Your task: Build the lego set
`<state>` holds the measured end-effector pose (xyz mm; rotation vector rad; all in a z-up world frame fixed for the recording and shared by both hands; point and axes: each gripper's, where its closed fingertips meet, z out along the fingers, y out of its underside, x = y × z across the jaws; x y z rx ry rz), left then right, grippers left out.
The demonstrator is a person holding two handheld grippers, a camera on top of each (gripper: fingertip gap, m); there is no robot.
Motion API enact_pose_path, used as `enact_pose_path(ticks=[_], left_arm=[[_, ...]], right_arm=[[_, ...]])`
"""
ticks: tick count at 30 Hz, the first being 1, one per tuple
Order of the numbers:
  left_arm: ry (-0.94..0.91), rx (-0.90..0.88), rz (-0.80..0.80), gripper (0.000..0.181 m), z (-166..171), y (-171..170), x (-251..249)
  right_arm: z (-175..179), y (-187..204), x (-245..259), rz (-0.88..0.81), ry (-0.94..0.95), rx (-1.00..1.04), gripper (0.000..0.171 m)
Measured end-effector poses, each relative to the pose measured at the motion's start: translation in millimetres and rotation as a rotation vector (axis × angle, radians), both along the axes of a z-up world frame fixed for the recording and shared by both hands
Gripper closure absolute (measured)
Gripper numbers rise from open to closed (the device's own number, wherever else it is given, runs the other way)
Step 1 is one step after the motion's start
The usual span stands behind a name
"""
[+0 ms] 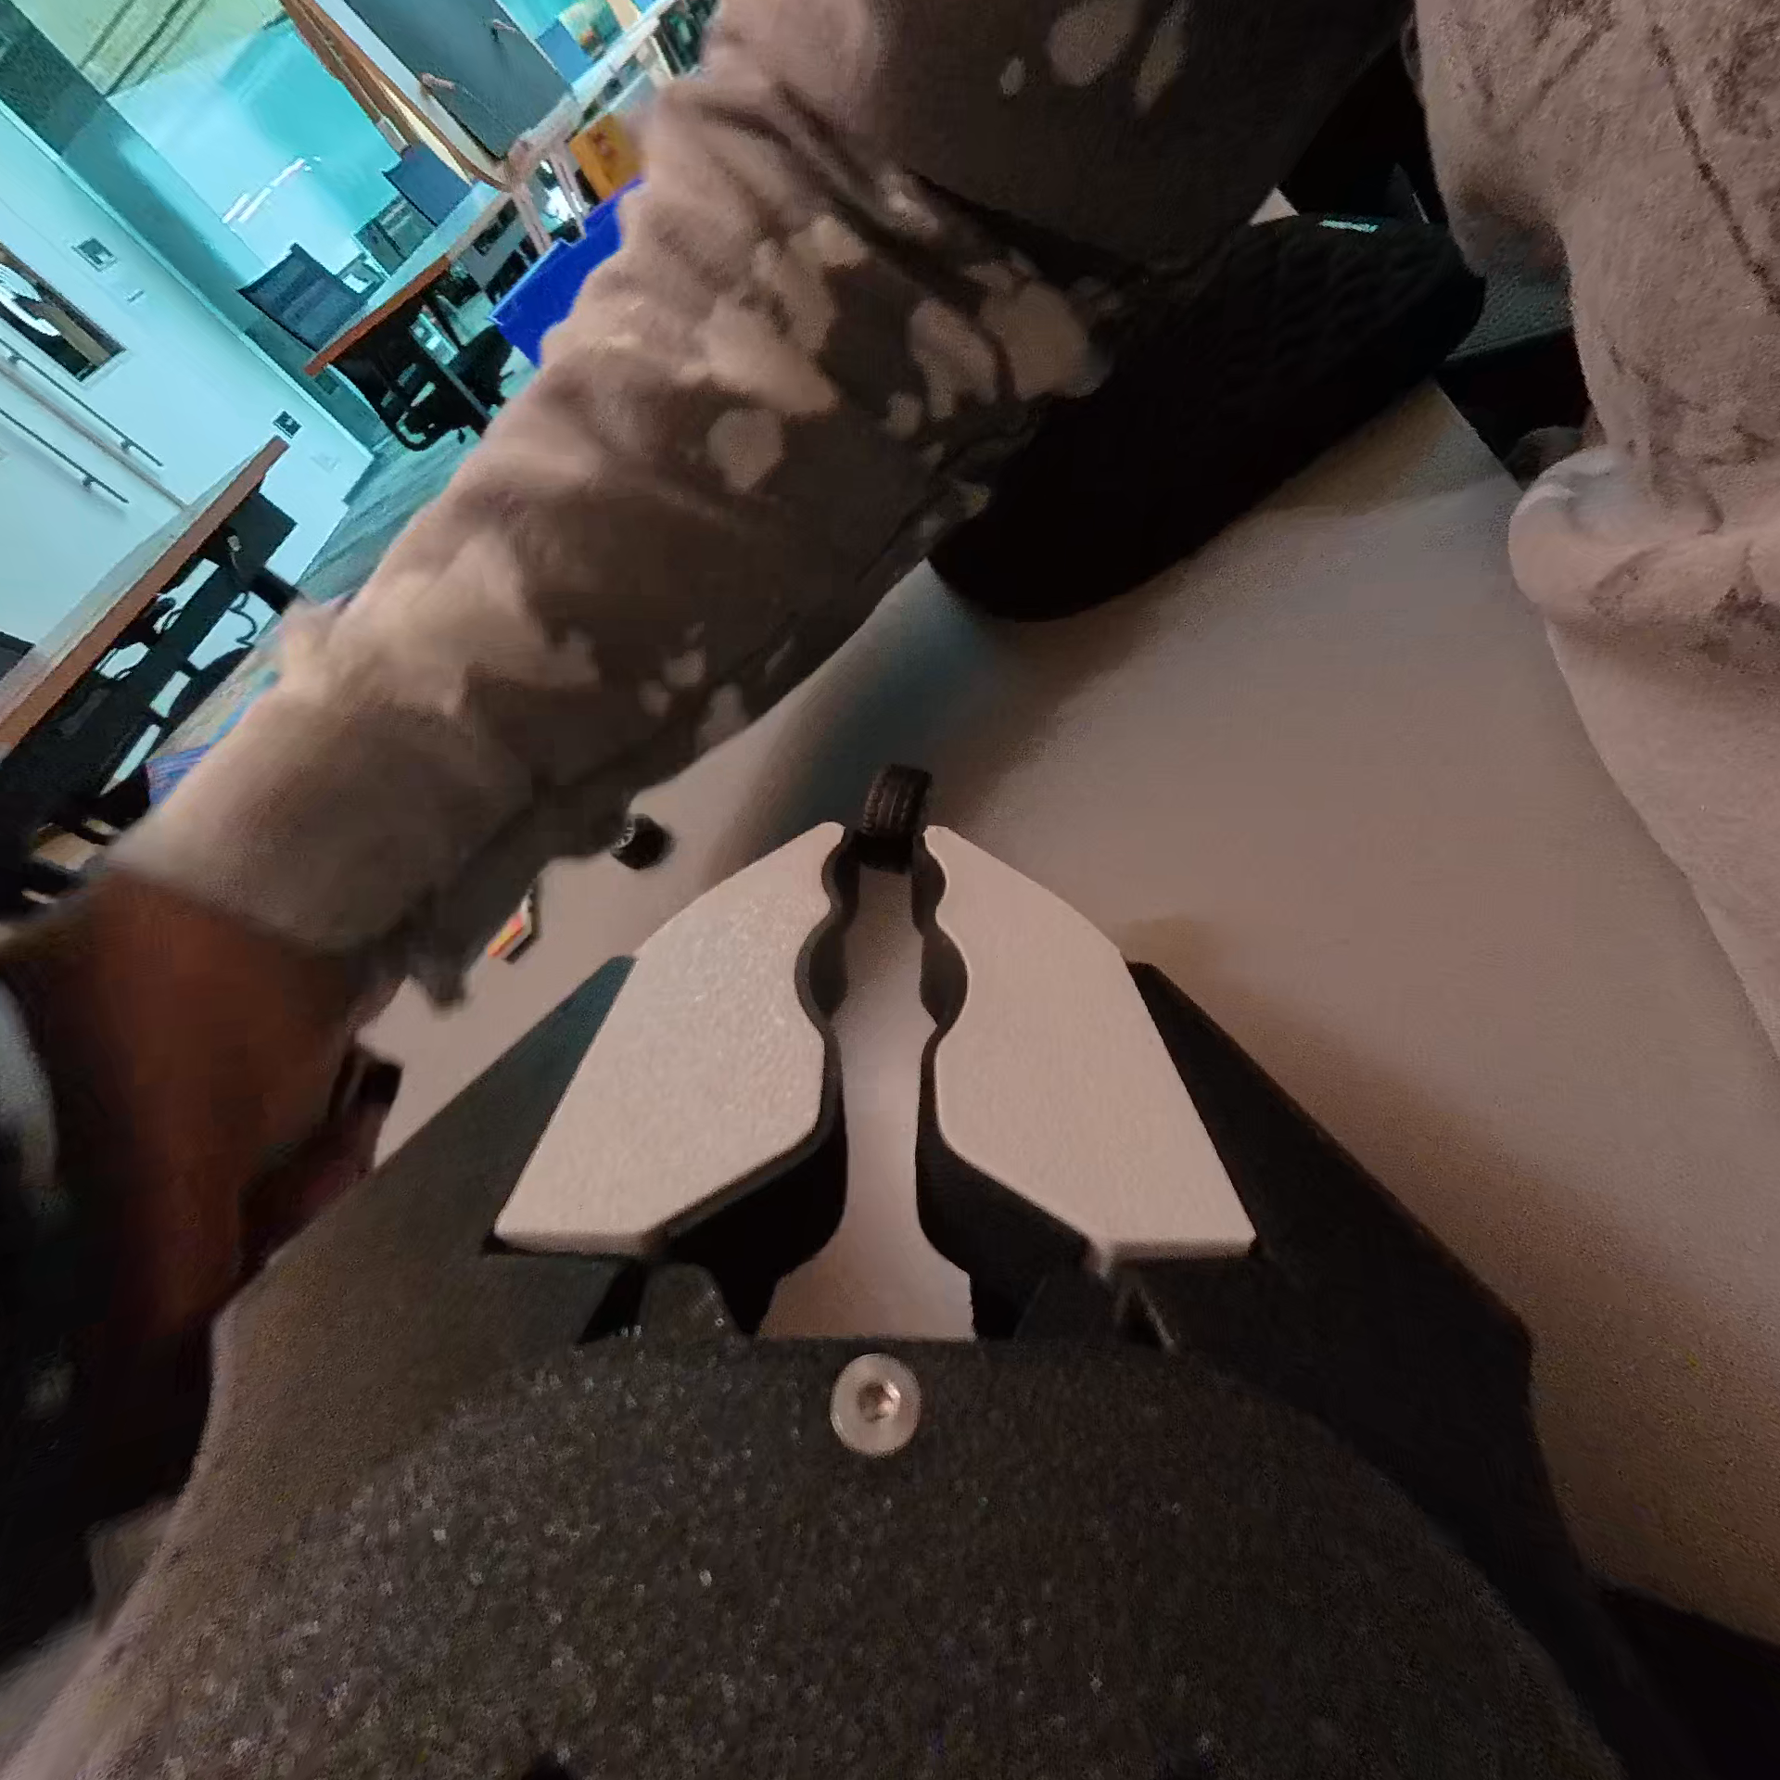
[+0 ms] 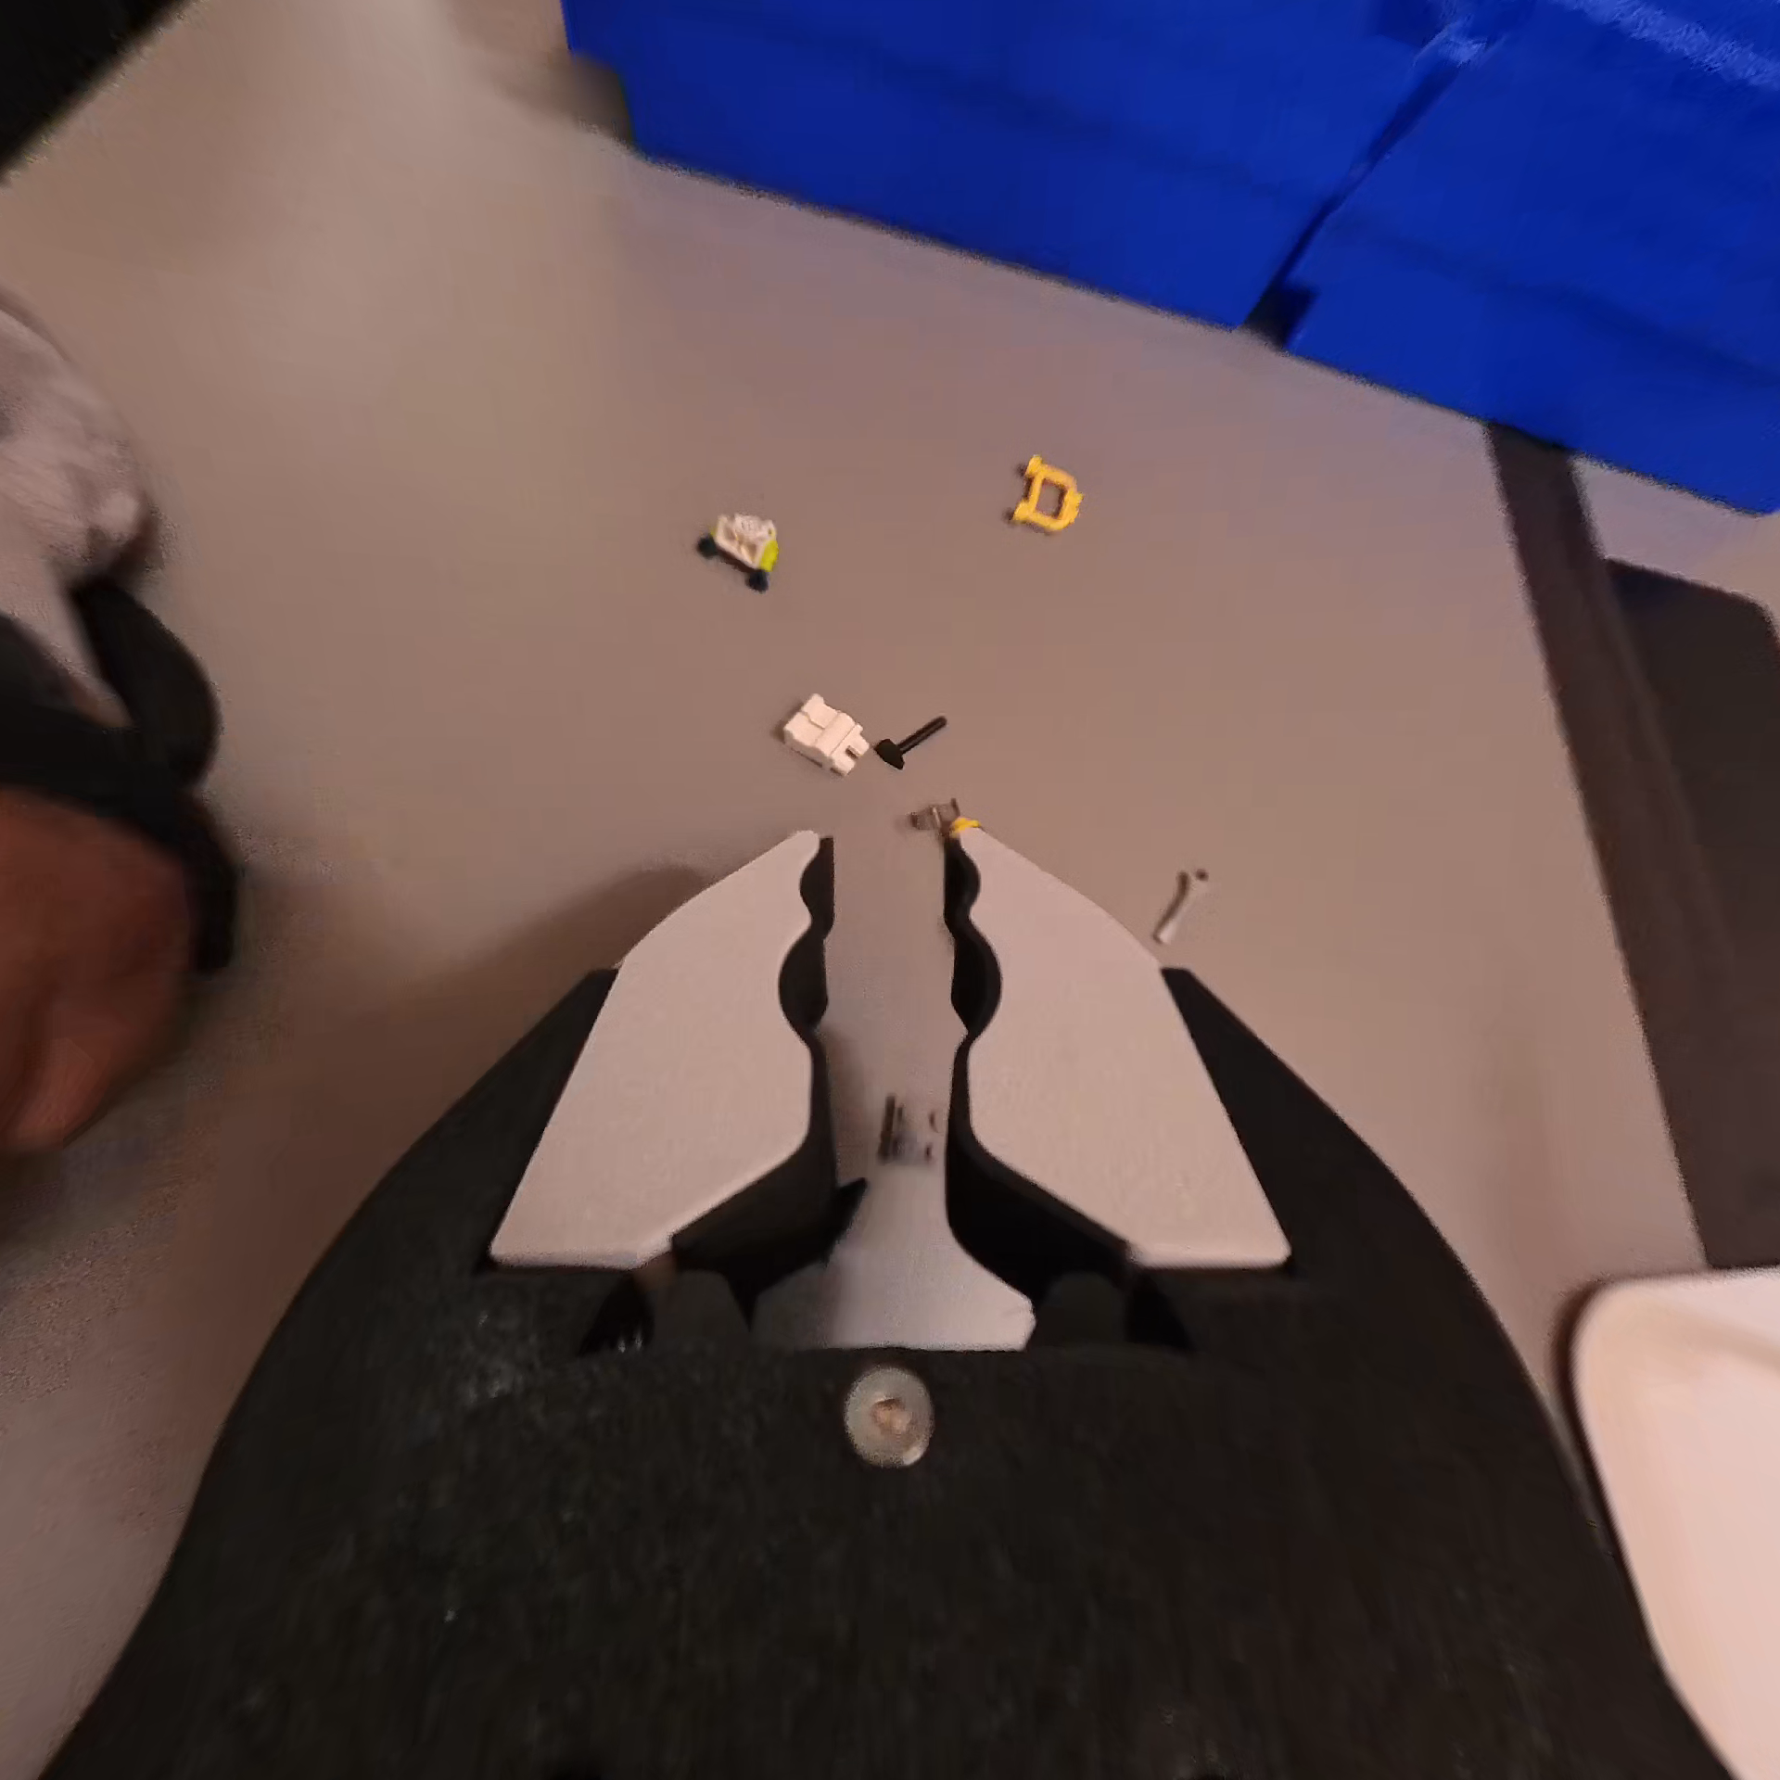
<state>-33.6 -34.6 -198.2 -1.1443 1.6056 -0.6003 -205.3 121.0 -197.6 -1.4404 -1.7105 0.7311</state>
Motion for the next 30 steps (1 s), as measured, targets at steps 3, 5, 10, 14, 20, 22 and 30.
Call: enact_pose_path(ticks=[3, 5, 10, 14, 20, 22, 30], left_arm=[[-0.029, -0.022, 0.042, 0.172, 4, 7, 0], [-0.053, -0.046, 0.085, 0.171, 7, 14, 0], [-0.157, -0.246, 0.152, 0.171, 18, 28, 3], [-0.266, -0.494, 0.152, 0.171, 32, 35, 13], [-0.423, -0.919, 0.153, 0.172, 50, 50, 28], [-0.456, -1.053, 0.135, 0.172, 54, 54, 30], [-0.438, -1.369, 0.105, 0.172, 47, 49, 40]], right_arm=[[33, -6, 46, -0.071, 0.113, -0.003, 0.15], [47, -12, 83, -0.127, 0.166, -0.012, 0.15], [45, -55, 163, -0.167, 0.2, -0.068, 0.151], [39, -90, 194, -0.178, 0.232, -0.074, 0.151], [52, -116, 201, -0.174, 0.237, 0.22, 0.15], [53, -112, 203, -0.203, 0.207, 0.308, 0.147], [46, -101, 202, -0.239, 0.158, 0.446, 0.148]])
